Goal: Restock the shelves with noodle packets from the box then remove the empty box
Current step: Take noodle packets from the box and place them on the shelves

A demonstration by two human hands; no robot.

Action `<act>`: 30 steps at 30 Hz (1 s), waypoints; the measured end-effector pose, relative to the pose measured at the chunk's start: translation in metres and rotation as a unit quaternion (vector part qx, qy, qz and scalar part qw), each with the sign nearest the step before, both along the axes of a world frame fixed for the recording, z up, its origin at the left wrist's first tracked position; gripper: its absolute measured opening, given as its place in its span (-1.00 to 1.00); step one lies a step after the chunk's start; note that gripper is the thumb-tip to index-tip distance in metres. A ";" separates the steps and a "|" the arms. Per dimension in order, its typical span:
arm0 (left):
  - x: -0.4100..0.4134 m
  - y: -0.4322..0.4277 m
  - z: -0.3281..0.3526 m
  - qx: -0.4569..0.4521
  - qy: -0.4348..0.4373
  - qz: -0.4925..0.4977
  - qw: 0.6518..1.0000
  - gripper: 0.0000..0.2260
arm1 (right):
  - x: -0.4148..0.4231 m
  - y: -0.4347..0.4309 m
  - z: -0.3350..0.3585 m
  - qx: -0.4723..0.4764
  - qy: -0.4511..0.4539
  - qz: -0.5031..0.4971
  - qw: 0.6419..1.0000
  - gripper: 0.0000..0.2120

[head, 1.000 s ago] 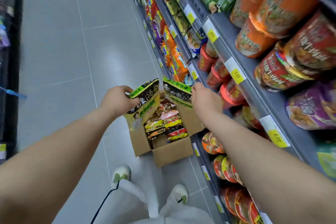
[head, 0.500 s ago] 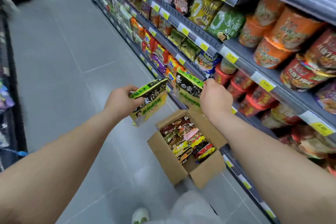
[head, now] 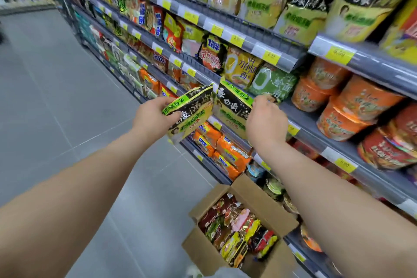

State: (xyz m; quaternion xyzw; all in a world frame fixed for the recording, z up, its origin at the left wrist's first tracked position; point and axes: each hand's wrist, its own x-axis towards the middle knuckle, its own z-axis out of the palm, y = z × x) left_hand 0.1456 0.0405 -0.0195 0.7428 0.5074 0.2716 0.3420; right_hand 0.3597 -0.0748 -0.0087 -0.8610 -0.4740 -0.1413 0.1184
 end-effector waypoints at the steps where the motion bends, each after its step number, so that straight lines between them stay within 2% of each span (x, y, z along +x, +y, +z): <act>1: 0.005 0.015 0.006 0.014 -0.006 -0.007 1.000 -0.77 | 0.004 0.013 0.007 0.011 -0.015 -0.003 1.000 -0.82; 7: 0.035 0.103 0.038 0.090 -0.048 -0.065 0.993 -0.73 | 0.019 0.073 0.046 0.092 -0.073 -0.063 0.991 -0.85; 10: 0.052 0.154 0.054 0.147 -0.077 -0.143 0.976 -0.70 | 0.023 0.099 0.063 0.122 -0.092 -0.112 0.982 -0.84; 15: 0.081 0.217 0.086 0.198 -0.099 -0.231 0.947 -0.67 | 0.019 0.133 0.093 0.186 -0.144 -0.208 0.949 -0.83; 19: 0.108 0.247 0.113 0.233 -0.111 -0.275 0.926 -0.65 | 0.022 0.150 0.120 0.196 -0.217 -0.265 0.919 -0.84; 23: 0.141 0.269 0.132 0.225 -0.178 -0.331 0.899 -0.64 | 0.033 0.160 0.140 0.178 -0.277 -0.284 0.901 -0.83; 30: 0.186 0.287 0.138 0.240 -0.175 -0.359 0.885 -0.64 | 0.078 0.172 0.139 0.142 -0.391 -0.219 0.883 -0.61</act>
